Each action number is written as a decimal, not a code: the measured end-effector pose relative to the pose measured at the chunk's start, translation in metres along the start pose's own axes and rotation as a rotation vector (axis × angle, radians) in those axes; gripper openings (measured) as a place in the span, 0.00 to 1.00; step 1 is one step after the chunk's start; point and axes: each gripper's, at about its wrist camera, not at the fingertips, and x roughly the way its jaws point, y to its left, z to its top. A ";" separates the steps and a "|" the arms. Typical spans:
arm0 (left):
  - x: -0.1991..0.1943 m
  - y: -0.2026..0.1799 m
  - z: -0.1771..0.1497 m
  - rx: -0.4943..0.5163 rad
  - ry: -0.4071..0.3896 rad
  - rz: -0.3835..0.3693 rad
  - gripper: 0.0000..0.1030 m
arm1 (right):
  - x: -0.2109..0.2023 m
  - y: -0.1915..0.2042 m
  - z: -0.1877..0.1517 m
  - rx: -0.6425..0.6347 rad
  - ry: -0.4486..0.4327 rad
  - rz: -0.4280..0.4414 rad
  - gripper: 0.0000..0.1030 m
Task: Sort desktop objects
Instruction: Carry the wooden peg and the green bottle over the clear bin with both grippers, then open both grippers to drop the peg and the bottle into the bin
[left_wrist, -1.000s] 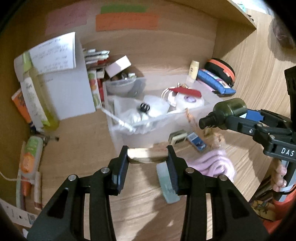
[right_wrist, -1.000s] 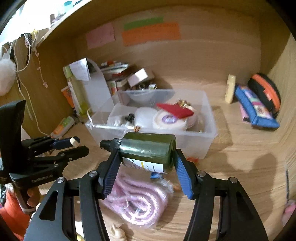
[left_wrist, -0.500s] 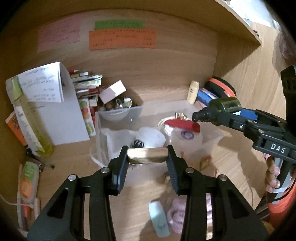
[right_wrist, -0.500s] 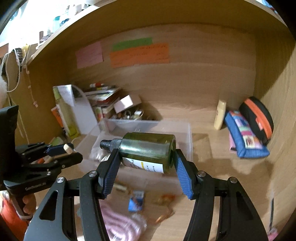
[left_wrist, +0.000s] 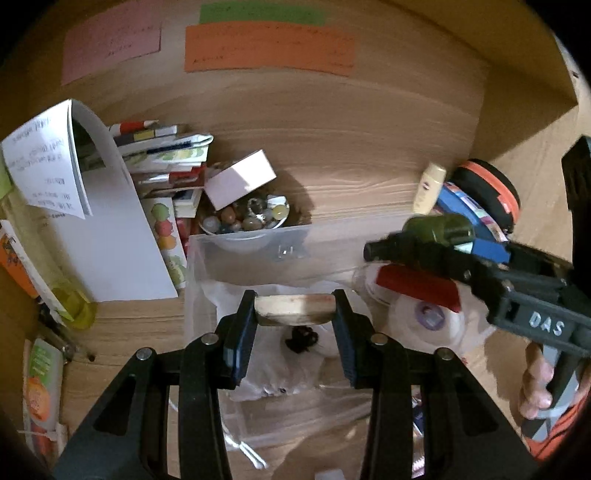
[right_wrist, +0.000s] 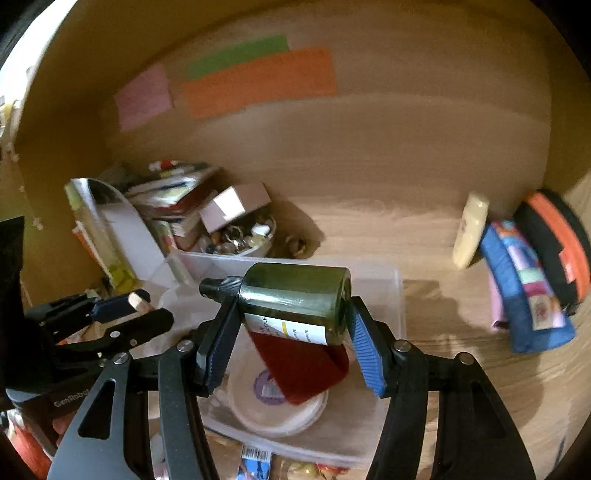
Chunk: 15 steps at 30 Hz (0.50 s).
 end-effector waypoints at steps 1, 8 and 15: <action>0.002 0.001 -0.001 -0.002 -0.001 0.001 0.38 | 0.002 -0.001 -0.001 0.001 0.005 0.006 0.53; 0.020 0.005 -0.006 -0.005 0.051 0.008 0.38 | 0.012 -0.001 -0.008 -0.023 0.031 -0.030 0.53; 0.019 0.004 -0.008 0.003 0.051 0.008 0.41 | 0.016 0.001 -0.011 -0.033 0.033 -0.057 0.54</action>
